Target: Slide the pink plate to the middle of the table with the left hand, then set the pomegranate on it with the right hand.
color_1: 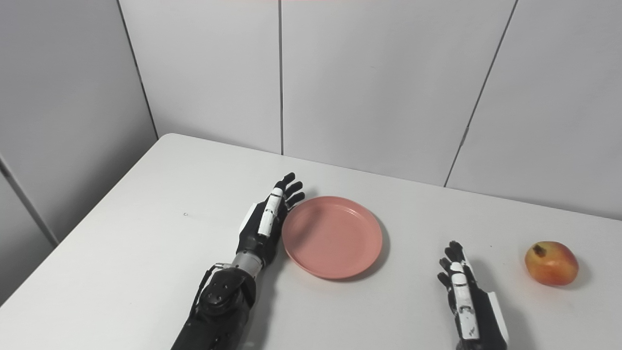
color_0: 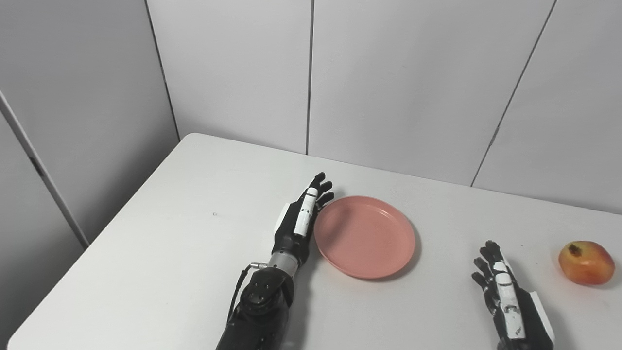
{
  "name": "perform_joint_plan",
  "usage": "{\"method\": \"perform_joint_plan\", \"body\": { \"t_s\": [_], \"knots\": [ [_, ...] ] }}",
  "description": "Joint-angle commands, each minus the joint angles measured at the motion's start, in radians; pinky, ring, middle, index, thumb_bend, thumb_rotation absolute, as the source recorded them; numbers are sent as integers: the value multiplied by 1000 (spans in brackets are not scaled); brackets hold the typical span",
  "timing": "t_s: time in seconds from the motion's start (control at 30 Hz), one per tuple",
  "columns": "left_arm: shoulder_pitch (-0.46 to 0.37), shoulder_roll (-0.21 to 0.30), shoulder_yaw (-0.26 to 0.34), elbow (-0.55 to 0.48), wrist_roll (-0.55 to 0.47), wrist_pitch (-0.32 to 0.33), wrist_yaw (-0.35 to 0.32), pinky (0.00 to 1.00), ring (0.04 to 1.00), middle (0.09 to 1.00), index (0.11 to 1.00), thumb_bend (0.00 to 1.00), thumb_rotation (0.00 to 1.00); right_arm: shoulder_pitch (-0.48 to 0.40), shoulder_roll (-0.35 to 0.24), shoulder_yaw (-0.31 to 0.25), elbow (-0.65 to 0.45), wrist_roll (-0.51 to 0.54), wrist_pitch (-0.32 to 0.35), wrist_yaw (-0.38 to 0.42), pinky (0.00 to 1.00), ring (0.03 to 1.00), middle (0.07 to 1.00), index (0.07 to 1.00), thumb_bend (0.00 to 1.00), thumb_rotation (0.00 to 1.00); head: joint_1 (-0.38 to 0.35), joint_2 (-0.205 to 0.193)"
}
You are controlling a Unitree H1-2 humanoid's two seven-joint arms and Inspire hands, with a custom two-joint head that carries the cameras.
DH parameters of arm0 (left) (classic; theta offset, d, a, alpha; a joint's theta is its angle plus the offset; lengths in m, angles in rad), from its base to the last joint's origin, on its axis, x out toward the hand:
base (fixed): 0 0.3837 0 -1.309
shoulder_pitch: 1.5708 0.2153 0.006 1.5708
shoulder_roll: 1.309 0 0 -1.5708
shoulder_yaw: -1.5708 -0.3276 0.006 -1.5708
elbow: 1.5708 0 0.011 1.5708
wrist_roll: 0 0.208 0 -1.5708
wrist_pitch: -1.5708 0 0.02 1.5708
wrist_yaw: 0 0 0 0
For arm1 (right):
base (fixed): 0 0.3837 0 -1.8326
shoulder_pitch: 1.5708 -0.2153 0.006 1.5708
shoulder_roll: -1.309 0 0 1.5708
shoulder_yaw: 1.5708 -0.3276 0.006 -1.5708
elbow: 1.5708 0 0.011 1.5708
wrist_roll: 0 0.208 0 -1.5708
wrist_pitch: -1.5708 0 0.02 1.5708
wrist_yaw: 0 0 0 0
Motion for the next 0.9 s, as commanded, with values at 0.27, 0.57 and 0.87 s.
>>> {"method": "perform_joint_plan", "body": {
  "t_s": [0.27,0.57,0.87],
  "knots": [
    [28,-42,-39,-55,-8,118,-50,907,915,932,929,416,1000,-32,28,14,-32,-23,-21,-21,946,952,963,959,220,1000,-54,19],
    [59,-56,-55,-108,-22,151,-81,916,919,933,930,419,1000,-35,44,28,-54,-45,-2,-33,949,952,965,966,217,1000,-119,54],
    [76,-52,-51,-124,-32,148,-84,910,915,929,926,416,1000,-38,51,35,-63,-65,22,-47,936,944,955,956,238,1000,-168,72]
  ]
}}
